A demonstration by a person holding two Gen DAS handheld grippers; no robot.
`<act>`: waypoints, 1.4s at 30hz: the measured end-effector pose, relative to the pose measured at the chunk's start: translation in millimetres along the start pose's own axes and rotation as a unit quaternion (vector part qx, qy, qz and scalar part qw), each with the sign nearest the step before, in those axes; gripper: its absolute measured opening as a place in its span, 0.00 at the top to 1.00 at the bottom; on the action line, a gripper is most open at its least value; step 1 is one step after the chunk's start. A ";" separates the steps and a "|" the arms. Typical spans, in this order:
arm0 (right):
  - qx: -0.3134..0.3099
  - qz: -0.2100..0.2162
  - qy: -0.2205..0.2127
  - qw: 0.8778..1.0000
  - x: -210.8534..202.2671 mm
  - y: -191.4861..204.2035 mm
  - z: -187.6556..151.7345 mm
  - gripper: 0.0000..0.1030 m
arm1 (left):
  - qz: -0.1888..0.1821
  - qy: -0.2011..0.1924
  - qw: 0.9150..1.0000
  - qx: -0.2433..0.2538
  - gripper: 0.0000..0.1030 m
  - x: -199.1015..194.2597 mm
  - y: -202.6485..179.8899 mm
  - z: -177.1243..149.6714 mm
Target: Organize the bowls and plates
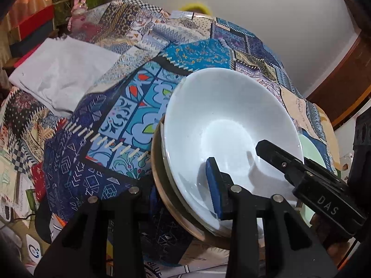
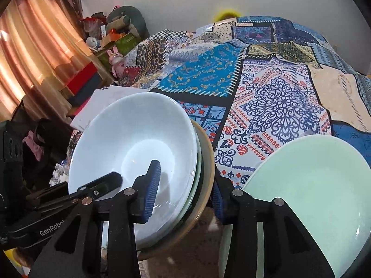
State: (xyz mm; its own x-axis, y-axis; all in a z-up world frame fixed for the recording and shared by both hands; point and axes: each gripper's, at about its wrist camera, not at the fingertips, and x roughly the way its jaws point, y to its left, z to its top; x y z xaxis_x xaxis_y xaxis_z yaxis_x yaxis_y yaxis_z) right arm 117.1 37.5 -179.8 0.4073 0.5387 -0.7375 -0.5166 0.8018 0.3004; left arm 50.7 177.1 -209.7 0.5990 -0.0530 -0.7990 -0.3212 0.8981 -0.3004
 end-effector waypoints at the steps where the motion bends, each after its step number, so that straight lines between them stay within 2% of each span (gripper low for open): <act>1: 0.001 0.002 -0.003 1.000 -2.0 -0.2 0.7 0.64 | 0.002 -0.004 1.000 0.001 0.64 -2.6 -1.0 0.9; 18: 0.026 -0.004 -0.048 0.999 -45.4 -21.5 12.0 0.64 | -0.013 -0.035 0.999 0.038 0.64 -28.0 -42.5 15.5; 42: 0.070 -0.047 -0.100 0.991 -114.8 -80.0 -1.5 0.64 | -0.056 -0.037 0.992 0.107 0.64 -37.3 -134.7 12.6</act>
State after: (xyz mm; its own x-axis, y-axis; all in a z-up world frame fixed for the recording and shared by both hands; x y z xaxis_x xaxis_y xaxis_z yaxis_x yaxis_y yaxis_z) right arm 110.6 -88.9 -120.1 0.5971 0.4887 -0.6361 -0.3651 0.8717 0.3270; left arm 80.9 63.6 -132.9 0.6774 -0.1332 -0.7235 -0.0908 0.9608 -0.2619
